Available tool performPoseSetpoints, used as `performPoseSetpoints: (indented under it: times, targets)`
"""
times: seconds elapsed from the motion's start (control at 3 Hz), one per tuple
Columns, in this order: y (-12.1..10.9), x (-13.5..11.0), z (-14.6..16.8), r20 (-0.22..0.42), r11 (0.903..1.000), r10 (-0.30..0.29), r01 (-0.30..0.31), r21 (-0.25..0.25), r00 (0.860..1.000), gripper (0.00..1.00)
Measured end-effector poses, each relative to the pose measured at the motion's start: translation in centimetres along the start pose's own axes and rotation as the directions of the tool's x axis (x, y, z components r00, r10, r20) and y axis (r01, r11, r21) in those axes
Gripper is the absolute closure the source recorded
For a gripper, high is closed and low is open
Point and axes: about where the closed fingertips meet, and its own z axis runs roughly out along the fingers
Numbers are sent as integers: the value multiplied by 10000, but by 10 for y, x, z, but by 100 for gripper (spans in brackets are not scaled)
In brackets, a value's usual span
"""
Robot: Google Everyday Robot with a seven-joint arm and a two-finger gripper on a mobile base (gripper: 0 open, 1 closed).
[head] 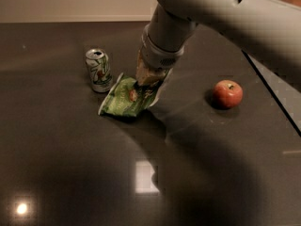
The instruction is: Move green jalapeno chip bag near 7up can
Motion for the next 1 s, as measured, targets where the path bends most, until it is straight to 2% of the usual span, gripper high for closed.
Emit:
performPoseSetpoints:
  times: [0.33, 0.67, 1.0]
  targets:
    - [-12, 0, 8, 36, 9999, 111, -111, 18, 9999, 38]
    - [-11, -1, 8, 37, 10000, 86, -86, 8, 10000, 16]
    - [-11, -2, 8, 37, 10000, 64, -64, -3, 10000, 0]
